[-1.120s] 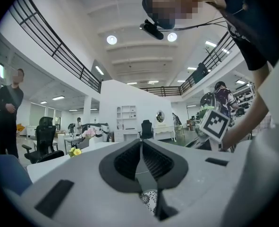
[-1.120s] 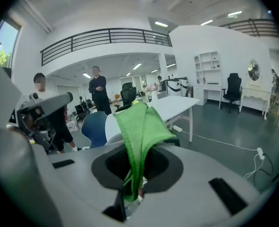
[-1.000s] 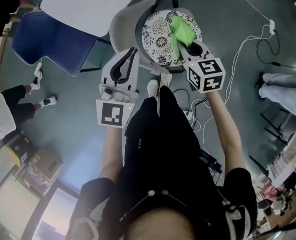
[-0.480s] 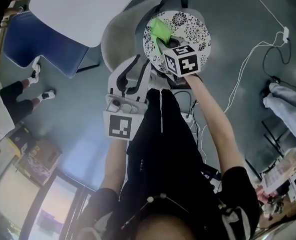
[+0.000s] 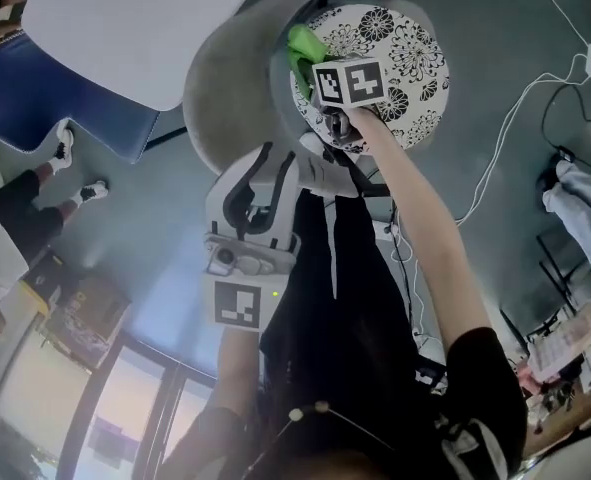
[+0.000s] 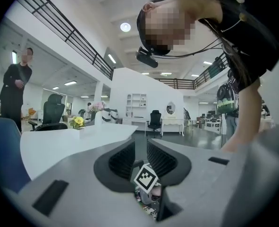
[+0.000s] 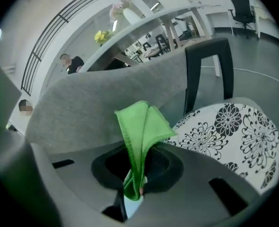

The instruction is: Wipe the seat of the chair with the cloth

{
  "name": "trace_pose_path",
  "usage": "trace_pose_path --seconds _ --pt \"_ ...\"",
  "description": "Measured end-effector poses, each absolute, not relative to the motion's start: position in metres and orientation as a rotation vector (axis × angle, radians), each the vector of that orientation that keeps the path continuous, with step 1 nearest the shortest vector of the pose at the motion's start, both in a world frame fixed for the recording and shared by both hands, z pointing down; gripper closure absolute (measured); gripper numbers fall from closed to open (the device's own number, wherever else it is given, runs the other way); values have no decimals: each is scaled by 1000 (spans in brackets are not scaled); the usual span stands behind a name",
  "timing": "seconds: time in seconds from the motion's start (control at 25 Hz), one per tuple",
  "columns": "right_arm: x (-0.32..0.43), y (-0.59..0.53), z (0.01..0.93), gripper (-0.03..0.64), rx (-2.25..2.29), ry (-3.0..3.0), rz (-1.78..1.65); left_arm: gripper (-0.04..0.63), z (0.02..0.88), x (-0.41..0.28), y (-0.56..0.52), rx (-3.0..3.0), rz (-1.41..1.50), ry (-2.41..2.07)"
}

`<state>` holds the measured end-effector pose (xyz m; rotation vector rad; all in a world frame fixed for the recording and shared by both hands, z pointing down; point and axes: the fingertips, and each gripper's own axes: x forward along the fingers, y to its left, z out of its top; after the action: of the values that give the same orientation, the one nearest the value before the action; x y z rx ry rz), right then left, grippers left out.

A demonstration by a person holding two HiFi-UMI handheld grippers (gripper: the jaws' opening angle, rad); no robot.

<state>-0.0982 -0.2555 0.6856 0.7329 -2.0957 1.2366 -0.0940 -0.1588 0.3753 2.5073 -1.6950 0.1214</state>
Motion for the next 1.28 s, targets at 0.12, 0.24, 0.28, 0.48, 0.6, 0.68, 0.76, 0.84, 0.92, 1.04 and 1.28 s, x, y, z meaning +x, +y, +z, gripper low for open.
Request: trace_pose_path --seconds 0.12,0.24,0.28,0.48,0.6,0.68,0.76,0.84,0.92,1.04,1.28 --pt "-101 -265 718 571 758 -2046 1277 529 386 -96 -158 2496 117 -1685" --pt "-102 -272 739 571 775 -2012 1297 529 392 -92 -157 2495 110 -1667" --pt "-101 -275 743 571 781 -2004 1288 529 393 -90 -158 2501 105 -1659" --pt "-76 -288 758 571 819 -1962 1186 529 400 -85 -166 2515 79 -1622" --pt "-51 -296 763 571 867 -1932 1177 529 403 -87 -173 2512 81 -1624" --pt "-31 -303 764 571 901 -1911 1170 529 404 -89 -178 2505 81 -1630" --pt "-11 -308 764 571 935 -1888 1163 529 404 -90 -183 2503 78 -1634" --pt "10 -312 765 571 973 -1866 1164 529 403 -88 -187 2510 75 -1631" --pt "32 -314 767 571 1007 -1844 1160 529 404 -85 -190 2519 74 -1621" --pt "63 -316 768 571 1043 -1809 1136 529 405 -80 -193 2529 79 -1605" --pt "126 -319 772 571 1094 -1735 1063 529 407 -69 -193 2552 92 -1558"
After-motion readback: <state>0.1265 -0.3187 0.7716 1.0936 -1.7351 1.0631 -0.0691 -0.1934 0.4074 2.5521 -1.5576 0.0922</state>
